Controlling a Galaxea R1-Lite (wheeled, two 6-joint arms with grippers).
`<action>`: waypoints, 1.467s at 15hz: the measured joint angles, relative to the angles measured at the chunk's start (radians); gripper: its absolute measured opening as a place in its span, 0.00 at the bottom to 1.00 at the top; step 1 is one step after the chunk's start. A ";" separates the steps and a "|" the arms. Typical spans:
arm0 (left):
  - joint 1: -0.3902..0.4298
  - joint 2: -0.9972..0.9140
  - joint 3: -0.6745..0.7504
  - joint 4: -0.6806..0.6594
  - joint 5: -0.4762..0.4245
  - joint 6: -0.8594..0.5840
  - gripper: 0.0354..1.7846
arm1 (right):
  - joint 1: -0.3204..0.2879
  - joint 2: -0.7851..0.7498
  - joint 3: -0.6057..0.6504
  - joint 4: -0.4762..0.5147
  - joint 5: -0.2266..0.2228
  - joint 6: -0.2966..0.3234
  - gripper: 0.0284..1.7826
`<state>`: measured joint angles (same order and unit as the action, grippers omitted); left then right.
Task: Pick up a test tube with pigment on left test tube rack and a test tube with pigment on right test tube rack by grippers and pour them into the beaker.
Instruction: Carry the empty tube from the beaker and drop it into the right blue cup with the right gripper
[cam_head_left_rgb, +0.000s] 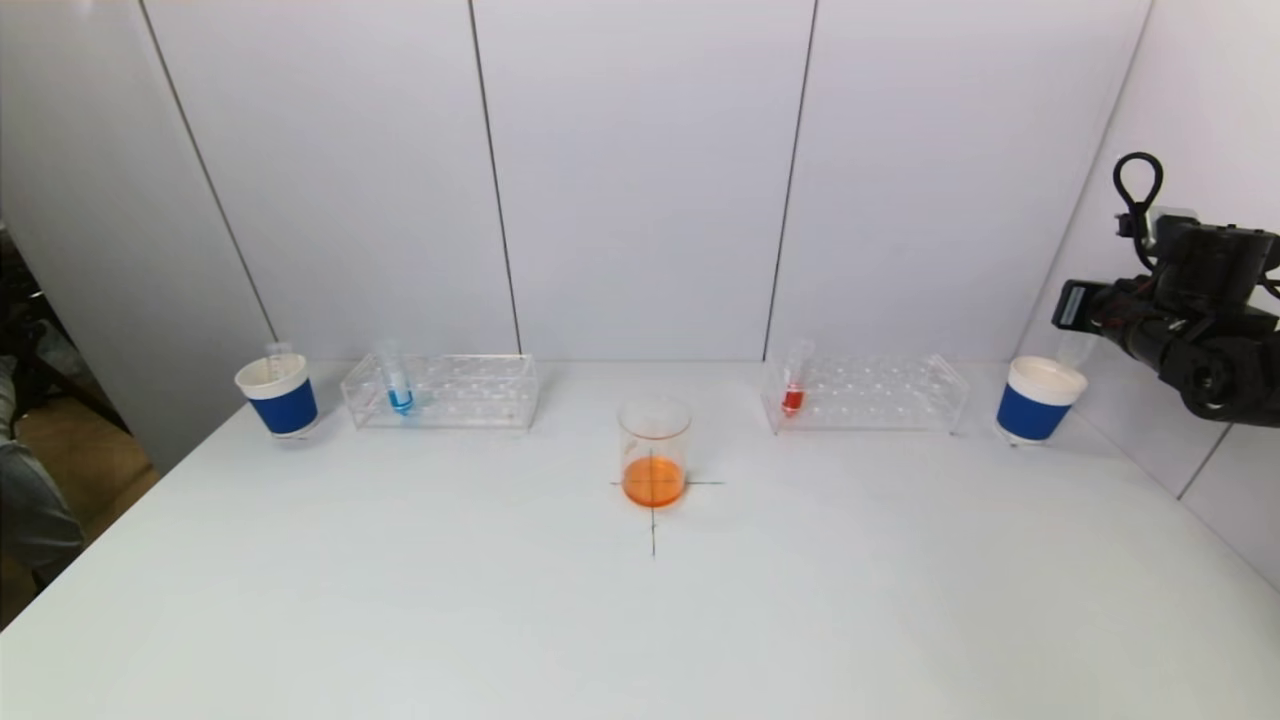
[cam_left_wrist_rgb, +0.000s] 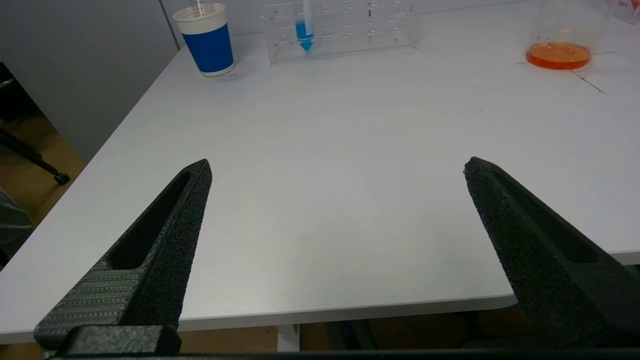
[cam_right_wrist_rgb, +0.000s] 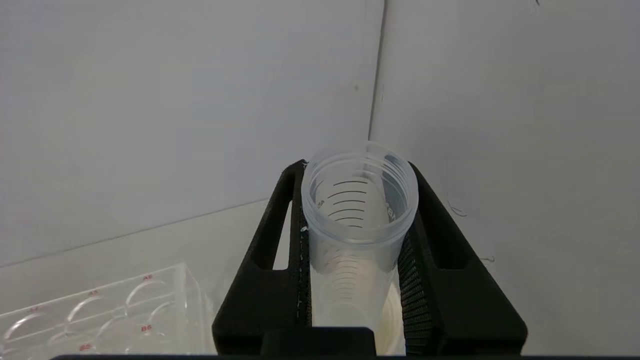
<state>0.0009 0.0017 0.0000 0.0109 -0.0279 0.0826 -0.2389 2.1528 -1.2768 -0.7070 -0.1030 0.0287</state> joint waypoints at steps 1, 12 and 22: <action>0.000 0.000 0.000 0.000 0.000 0.000 0.99 | -0.006 0.008 0.004 -0.010 0.003 0.000 0.30; 0.000 0.000 0.000 0.000 0.000 0.000 0.99 | -0.013 0.087 0.106 -0.201 0.010 -0.011 0.30; 0.000 0.000 0.000 0.000 0.001 0.000 0.99 | -0.002 0.109 0.152 -0.226 0.008 -0.011 0.30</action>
<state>0.0013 0.0017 0.0000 0.0104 -0.0272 0.0821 -0.2413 2.2615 -1.1251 -0.9332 -0.0947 0.0172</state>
